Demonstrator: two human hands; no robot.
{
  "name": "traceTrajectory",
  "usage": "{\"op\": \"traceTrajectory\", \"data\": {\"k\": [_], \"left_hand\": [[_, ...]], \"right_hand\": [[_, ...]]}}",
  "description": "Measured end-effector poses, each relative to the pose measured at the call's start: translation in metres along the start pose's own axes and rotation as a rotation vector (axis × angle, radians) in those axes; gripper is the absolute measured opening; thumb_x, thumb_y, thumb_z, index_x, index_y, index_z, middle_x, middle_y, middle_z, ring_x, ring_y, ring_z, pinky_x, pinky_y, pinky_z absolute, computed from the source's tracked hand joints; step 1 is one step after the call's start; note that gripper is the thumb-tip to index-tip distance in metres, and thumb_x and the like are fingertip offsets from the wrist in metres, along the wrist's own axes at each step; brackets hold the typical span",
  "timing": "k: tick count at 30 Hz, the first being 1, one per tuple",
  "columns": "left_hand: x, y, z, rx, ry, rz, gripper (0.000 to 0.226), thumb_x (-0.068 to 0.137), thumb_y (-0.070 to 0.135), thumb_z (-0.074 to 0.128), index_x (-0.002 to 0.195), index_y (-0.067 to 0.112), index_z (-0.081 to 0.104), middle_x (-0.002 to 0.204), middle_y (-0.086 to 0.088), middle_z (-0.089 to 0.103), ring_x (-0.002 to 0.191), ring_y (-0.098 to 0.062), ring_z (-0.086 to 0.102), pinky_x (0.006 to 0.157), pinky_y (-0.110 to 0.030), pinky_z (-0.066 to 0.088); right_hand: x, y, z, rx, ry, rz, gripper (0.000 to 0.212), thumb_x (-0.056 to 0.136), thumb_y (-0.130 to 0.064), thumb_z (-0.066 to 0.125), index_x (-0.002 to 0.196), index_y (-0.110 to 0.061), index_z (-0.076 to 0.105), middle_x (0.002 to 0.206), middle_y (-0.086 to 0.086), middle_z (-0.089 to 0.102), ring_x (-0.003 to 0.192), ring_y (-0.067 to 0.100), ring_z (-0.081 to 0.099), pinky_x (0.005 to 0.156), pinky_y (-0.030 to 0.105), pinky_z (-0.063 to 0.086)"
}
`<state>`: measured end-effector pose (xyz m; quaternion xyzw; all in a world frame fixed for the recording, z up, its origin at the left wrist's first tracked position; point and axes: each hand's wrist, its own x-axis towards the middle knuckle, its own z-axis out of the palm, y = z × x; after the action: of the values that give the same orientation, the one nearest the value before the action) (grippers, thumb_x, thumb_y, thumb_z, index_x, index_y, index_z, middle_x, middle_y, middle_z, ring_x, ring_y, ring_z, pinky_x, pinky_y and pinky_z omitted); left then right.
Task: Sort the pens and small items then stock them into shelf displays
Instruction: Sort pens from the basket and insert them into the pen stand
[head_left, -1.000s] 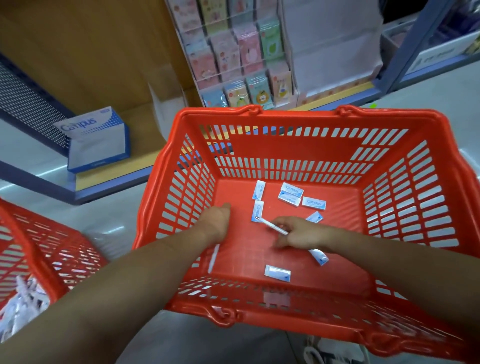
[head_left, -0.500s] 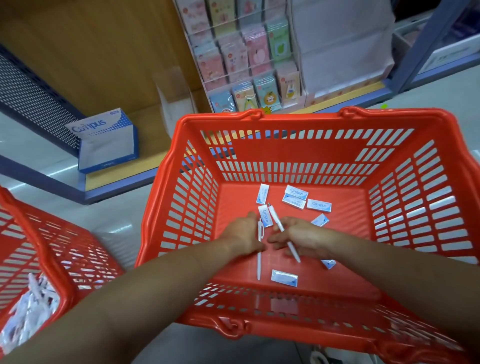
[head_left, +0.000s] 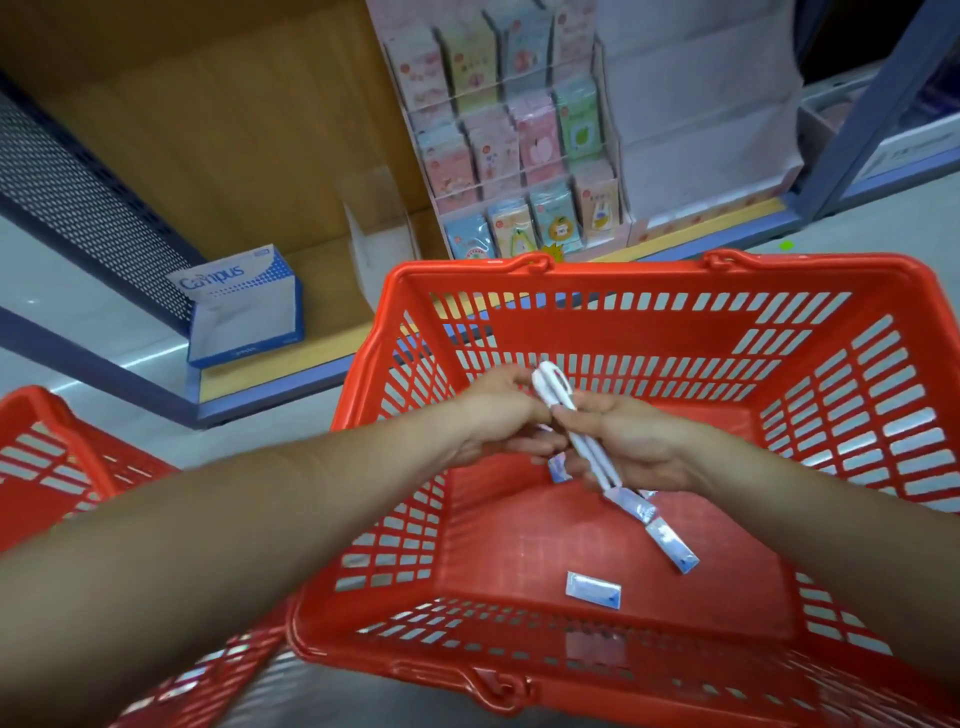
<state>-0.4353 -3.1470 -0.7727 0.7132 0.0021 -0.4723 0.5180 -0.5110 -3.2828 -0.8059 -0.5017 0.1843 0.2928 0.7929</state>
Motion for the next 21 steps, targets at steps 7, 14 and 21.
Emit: {"op": "traceTrajectory", "data": {"k": [7, 14, 21], "left_hand": [[-0.095, 0.058, -0.07, 0.092, 0.098, 0.26, 0.018, 0.091, 0.032, 0.06, 0.087, 0.014, 0.062, 0.065, -0.004, 0.062, 0.05, -0.009, 0.054, 0.047, -0.016, 0.049], [-0.196, 0.023, -0.197, 0.075, 0.312, 0.311, 0.007, 0.082, 0.013, 0.066, 0.079, 0.014, 0.072, 0.057, -0.001, 0.058, 0.045, -0.005, 0.047, 0.04, -0.013, 0.039], [-0.257, -0.084, -0.313, 0.082, 0.544, 0.286, 0.019, 0.09, 0.0, 0.054, 0.082, 0.006, 0.07, 0.056, -0.001, 0.056, 0.045, -0.004, 0.047, 0.042, -0.012, 0.04]], "right_hand": [[-0.02, -0.088, 0.081, -0.469, -0.234, -0.095, 0.005, 0.1, -0.027, 0.043, 0.101, -0.022, 0.046, 0.054, 0.0, 0.037, 0.043, 0.006, 0.021, 0.036, 0.014, 0.018], [0.021, -0.125, 0.216, -0.934, -0.382, -0.155, 0.008, 0.1, -0.02, 0.048, 0.1, -0.014, 0.055, 0.059, -0.001, 0.045, 0.04, 0.004, 0.031, 0.039, 0.019, 0.027], [0.075, -0.084, 0.325, -1.139, -0.26, -0.278, 0.013, 0.094, -0.011, 0.056, 0.092, -0.003, 0.066, 0.071, 0.005, 0.062, 0.047, 0.009, 0.05, 0.049, 0.022, 0.052]]}}
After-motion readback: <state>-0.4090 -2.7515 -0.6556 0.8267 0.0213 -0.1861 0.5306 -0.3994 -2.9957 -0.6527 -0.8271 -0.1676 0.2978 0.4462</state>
